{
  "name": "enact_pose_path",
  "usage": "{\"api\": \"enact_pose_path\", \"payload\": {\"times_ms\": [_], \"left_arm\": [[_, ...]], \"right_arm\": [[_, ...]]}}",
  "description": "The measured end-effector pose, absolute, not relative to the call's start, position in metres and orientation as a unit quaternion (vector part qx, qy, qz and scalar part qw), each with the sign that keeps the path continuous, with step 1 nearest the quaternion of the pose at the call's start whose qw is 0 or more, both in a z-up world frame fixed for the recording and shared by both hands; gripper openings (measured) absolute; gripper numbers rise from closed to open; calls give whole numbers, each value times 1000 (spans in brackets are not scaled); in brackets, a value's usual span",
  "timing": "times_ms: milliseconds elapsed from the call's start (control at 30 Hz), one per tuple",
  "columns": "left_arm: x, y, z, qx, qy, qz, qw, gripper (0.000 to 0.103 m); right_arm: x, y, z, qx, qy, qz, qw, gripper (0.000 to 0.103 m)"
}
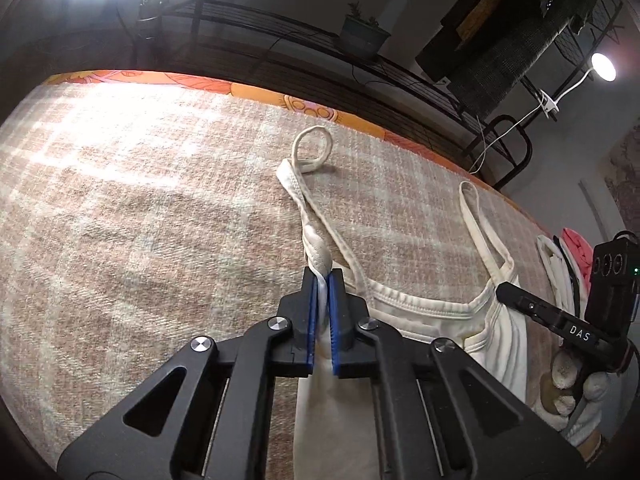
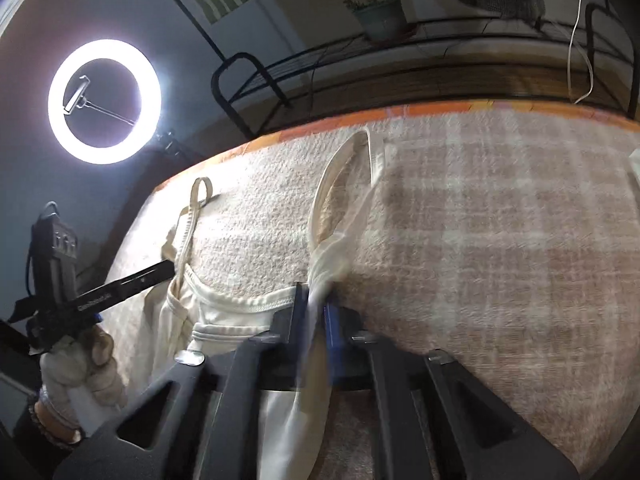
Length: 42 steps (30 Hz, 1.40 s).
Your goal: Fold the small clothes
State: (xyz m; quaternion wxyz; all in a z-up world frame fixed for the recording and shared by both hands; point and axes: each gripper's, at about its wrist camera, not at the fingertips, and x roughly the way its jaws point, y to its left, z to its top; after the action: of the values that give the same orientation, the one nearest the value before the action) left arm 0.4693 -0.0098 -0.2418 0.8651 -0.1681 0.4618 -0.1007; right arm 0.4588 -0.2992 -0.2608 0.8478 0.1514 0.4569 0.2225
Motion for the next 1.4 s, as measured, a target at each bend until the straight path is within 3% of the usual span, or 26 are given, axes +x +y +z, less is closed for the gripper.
{"api": "enact_pose_path", "payload": {"times_ms": [233, 767, 1400], "left_arm": [[449, -1, -221, -172, 439, -106, 876, 2], [333, 8, -147, -135, 401, -133, 896, 2], [188, 28, -216, -121, 473, -121, 864, 2]], "right_arm": [[443, -317, -239, 185, 421, 227, 858, 4], [334, -309, -157, 131, 387, 239, 881, 4], [185, -280, -185, 44, 432, 196, 879, 4]]}}
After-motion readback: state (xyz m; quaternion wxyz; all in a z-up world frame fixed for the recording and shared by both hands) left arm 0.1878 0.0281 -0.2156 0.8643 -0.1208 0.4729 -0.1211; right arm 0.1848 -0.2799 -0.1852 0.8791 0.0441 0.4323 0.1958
